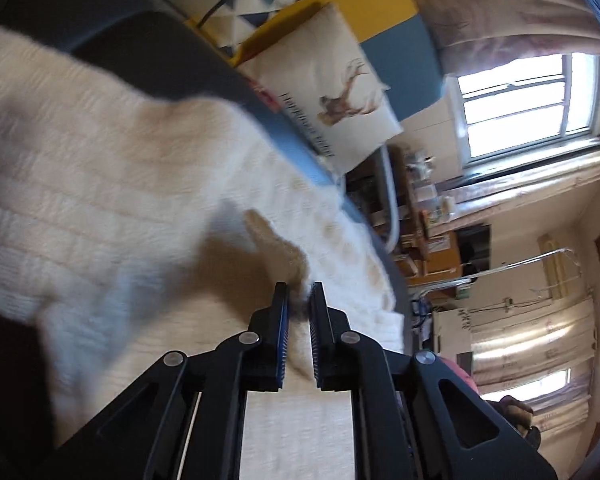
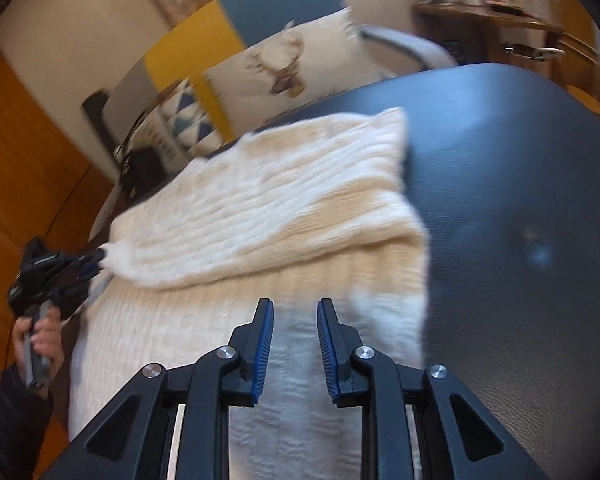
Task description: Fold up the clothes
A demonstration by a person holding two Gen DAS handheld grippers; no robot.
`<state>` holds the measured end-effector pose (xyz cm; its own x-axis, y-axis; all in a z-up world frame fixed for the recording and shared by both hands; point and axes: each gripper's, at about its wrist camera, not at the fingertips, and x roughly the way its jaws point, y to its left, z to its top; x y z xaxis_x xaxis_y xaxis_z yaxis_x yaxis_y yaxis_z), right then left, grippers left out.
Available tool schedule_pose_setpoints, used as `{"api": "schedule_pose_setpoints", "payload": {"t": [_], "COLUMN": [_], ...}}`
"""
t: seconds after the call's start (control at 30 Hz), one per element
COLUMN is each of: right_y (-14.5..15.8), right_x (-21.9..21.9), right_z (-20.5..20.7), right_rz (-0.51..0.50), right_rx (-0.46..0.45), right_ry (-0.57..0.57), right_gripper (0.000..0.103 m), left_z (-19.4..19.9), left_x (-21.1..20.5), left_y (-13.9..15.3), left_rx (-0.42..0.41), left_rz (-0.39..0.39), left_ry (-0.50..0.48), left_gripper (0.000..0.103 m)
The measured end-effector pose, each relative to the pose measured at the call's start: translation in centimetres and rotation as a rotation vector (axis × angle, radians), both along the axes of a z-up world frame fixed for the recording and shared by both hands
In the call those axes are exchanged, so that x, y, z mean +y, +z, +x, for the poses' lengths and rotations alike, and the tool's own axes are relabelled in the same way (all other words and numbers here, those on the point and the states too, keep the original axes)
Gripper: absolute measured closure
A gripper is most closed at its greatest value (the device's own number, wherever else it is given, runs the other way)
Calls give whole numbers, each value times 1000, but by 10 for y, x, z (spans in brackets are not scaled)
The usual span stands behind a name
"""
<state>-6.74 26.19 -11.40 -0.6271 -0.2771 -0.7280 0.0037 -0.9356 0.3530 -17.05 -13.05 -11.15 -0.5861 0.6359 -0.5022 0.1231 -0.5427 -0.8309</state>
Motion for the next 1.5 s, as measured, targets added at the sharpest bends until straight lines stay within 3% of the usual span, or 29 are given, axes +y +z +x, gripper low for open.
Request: {"api": "schedule_pose_setpoints", "payload": {"t": [0.07,0.2,0.27,0.33,0.4,0.53,0.6,0.67,0.77,0.83,0.93,1.0,1.07,1.2,1.33,1.43,1.5], "right_y": [0,-14,-22,-47,-71,-92,-89,-76,-63,-58,-53,-42,-36,-25,-32,-42,-33], "right_x": [5,31,46,65,79,87,87,84,83,85,85,83,71,19,-34,-79,-119], "right_z": [3,-5,-12,-22,-27,-25,-22,-16,-9,-5,-7,-16,-38,-97,-150,-170,-165], "right_rz": [-35,-358,-516,-841,-1074,-1226,-1215,-1132,-993,-939,-903,-859,-949,-946,-871,-913,-932], "right_rx": [13,-5,-3,-55,-54,-25,-29,-42,-59,-58,-73,-63,-62,-114,-211,-267,-270], "right_ry": [23,10,-22,-89,-199,-325,-343,-323,-308,-305,-295,-264,-157,-3,-28,50,271], "right_gripper": [78,78,72,68,67,66,66,66,64,63,63,63,63,61,61,61,61], "left_z": [-1,-4,-7,-7,-7,-4,-4,-3,-4,-8,-7,-1,4,4,2,4,7], "left_x": [9,29,41,47,52,61,65,64,58,51,45,46,47,49,38,14,-4], "left_y": [26,79,102,118,137,173,188,185,155,122,78,59,49,44,53,50,43], "left_rx": [68,195,243,285,333,420,453,431,344,250,101,52,26,16,11,-8,-24], "left_rz": [26,71,96,119,131,145,113,91,-5,-35,-154,-218,-228,-224,-198,-156,-152], "left_ry": [-17,-79,-106,-131,-146,-168,-176,-172,-158,-172,-199,-211,-233,-247,-221,-169,-136], "left_gripper": [94,94,94,94,94,94,94,94,94,93,82,82,81,77,75,65,60]}}
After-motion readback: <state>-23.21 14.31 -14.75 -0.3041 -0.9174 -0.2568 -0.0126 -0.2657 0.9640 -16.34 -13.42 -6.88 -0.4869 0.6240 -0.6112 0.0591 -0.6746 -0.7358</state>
